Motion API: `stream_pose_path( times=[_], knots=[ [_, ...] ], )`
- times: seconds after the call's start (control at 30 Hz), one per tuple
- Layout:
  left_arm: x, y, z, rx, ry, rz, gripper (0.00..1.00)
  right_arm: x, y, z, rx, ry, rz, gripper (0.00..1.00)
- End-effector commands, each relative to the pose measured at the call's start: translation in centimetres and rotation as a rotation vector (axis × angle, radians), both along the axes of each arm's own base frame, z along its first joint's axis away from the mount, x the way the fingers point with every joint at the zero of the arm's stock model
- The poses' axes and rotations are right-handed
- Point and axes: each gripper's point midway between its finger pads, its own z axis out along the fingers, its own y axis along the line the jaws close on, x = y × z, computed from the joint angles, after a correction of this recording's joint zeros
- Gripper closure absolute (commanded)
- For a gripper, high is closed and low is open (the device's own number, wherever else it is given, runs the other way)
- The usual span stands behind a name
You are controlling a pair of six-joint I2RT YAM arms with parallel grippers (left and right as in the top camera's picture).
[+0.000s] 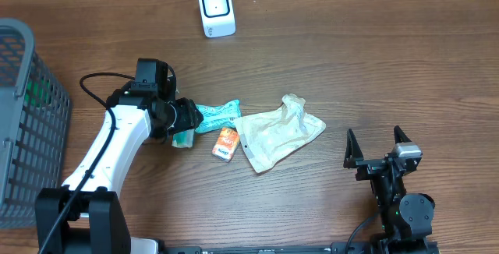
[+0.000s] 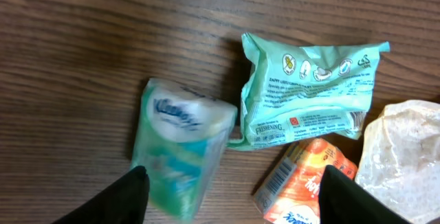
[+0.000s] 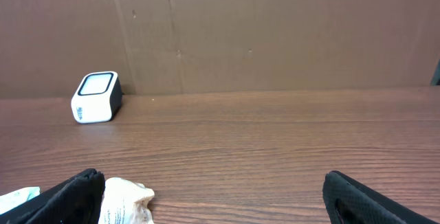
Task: Scan the item barcode
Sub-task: 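Release the tissue pack left of the green packet and withdraw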
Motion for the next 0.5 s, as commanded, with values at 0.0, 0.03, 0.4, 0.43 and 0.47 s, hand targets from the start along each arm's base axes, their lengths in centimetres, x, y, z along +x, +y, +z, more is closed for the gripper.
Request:
stream_pose_path(
  times=[0.0,0.03,0.4,0.43,0.47],
  knots=[
    [0.3,-0.6,0.9,-0.023,-0.008,-0.015,0.35,0.0,-0.2,-0.2,-0.002,-0.001,-0.012,0.00],
    [0.5,-0.6,1.5,-0.022,-0.017,-0.018,0.35,0.0,-0.2,-0.2,-0.002,-0.001,-0.012,0.00],
    [4.0,1.6,19.2,0.111,-0.362,-0.119,0.01,0.0,-0.2,-0.2,-0.002,-0.001,-0.012,0.00],
    [4.0,2.2,21.0,0.122,-0.393,-0.121,0.01,0.0,-0.2,-0.2,-0.002,-0.001,-0.012,0.00],
    [4.0,2.9,22.8,0.133,-0.424,-0.123,0.00,0.0,-0.2,-0.2,-0.002,-0.001,-0.012,0.00]
  ],
)
